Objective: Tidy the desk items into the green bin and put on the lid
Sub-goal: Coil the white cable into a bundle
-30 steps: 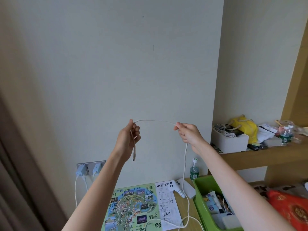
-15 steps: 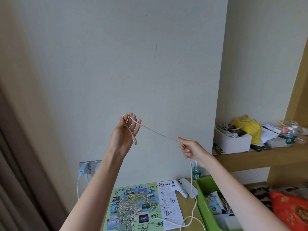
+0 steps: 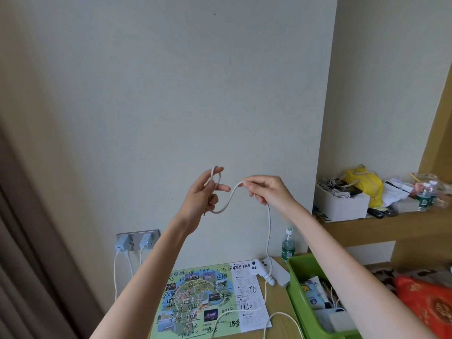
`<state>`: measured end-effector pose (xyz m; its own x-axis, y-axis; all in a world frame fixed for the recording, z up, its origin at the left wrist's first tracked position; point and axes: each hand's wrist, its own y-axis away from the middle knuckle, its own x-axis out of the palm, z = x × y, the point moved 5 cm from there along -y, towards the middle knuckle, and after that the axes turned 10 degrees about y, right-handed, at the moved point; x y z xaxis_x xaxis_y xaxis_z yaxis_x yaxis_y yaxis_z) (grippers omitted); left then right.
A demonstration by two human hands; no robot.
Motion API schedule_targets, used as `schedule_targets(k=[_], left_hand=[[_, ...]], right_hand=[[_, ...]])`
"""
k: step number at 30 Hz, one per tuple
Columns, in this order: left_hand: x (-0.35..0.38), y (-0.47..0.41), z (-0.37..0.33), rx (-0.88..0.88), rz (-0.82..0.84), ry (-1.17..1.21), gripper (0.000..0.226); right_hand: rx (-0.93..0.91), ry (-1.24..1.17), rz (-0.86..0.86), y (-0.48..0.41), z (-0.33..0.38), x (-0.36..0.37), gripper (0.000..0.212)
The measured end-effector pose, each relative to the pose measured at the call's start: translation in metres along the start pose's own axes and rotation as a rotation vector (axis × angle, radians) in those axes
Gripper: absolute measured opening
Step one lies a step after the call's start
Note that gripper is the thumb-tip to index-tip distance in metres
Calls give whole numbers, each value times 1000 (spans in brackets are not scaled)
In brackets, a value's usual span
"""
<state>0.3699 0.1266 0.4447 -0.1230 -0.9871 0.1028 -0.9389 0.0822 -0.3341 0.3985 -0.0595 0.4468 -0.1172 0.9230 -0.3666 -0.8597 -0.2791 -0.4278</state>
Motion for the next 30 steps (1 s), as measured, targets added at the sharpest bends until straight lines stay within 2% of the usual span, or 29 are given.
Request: schedule_targets(k=[5, 8, 13, 18, 20, 23, 26, 30], left_hand=[[22, 7, 1, -134, 194, -158, 23], [28, 10, 2, -173, 213, -177, 22], [33, 13, -2, -179, 212, -179, 23], [38, 14, 2, -201, 291, -335, 30], [40, 14, 3, -213, 312, -264, 28], [35, 10, -2, -170, 242, -167, 26], [22, 6, -8, -103, 128, -112, 27], [11, 4, -14, -35, -59, -103, 30]], right_hand=[[-101, 77, -59, -8, 30, 1, 7], [-94, 112, -96, -10, 33, 0, 5], [-12, 71, -6, -10, 27, 4, 6], [-16, 76, 42, -14, 32, 8, 4], [-16, 59, 46, -14, 31, 9, 4], [35, -40, -8, -10, 18, 6, 12], [96, -16, -16, -3, 0, 7, 28], [127, 19, -70, 4, -11, 9, 32]])
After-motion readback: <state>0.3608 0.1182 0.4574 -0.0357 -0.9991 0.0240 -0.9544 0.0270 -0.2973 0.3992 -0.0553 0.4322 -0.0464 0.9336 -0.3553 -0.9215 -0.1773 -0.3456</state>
